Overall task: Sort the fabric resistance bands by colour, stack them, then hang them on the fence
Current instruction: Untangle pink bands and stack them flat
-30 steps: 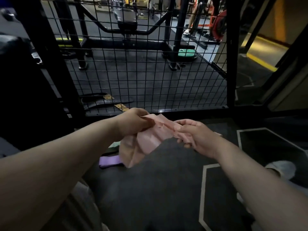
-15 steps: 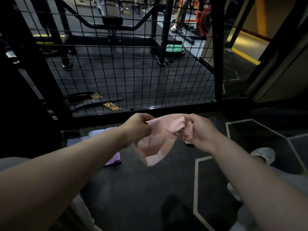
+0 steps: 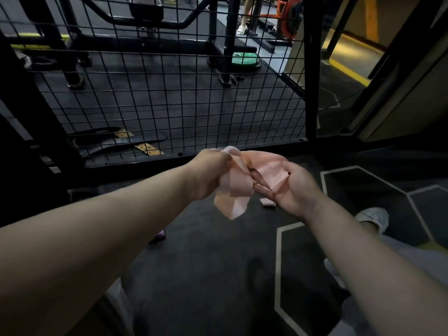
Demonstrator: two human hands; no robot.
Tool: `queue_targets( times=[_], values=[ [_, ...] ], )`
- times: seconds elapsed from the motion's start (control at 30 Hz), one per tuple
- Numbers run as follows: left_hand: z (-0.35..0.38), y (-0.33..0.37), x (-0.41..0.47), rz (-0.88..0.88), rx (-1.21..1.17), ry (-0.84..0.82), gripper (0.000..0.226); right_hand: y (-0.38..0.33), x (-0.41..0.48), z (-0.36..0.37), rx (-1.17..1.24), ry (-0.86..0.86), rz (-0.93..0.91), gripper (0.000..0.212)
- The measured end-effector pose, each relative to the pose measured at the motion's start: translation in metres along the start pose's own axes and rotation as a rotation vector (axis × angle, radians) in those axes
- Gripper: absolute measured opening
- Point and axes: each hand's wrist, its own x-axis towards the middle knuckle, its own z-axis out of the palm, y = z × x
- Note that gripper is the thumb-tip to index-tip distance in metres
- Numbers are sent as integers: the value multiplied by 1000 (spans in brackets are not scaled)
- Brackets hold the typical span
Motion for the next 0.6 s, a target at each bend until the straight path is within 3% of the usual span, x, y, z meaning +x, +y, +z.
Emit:
queue_targets(
  times=[0.07, 0.13, 0.2, 0.27, 0.33, 0.4, 0.6],
  values=[
    [4, 1, 4, 6, 2, 16, 23, 5, 0, 1, -106, -34, -29, 28],
    [9, 2, 7, 0, 30, -1, 24, 11, -1, 0, -372, -53, -96, 16],
    [16, 1, 10, -12, 56, -45, 25, 16, -1, -2, -684, -57, -186, 21],
    [22, 0, 10, -27, 52, -69, 22, 21, 3, -3, -845, 41, -314, 22],
    [26, -2, 12, -44, 31, -106, 32, 21, 10, -6, -896, 206, -429, 13],
    [29, -4, 15, -46, 8, -131, 43, 20, 21, -12, -830, 285, -429, 11],
    [21, -9, 26, -64, 63, -5, 36, -1, 38, -32, -750, 441, -319, 22]
  ],
)
